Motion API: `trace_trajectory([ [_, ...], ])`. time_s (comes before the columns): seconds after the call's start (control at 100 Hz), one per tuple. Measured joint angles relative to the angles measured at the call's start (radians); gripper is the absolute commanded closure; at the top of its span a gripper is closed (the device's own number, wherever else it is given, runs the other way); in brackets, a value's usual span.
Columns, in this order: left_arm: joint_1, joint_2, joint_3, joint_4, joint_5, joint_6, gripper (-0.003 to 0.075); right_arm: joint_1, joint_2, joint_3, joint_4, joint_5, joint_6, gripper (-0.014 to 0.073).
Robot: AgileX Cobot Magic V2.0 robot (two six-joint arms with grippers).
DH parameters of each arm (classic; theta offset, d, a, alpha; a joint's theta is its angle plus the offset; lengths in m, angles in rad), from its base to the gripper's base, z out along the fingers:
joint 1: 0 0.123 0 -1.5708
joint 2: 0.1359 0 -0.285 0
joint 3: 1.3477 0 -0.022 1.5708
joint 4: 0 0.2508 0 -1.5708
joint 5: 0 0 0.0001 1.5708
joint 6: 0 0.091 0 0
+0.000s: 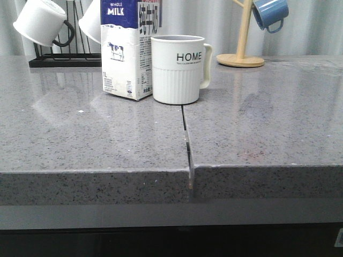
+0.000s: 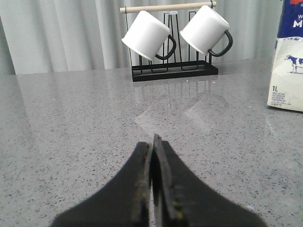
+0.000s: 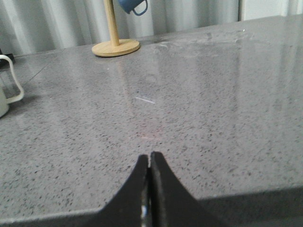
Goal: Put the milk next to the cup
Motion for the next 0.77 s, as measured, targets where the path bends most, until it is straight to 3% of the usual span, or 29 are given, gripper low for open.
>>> trace_trajectory([
  [0.77,0.0,0.0,0.0,0.0,0.0,0.0,0.0741,-0.002,0.0,0.002,-0.038,-0.042,-0.006,0.0662],
])
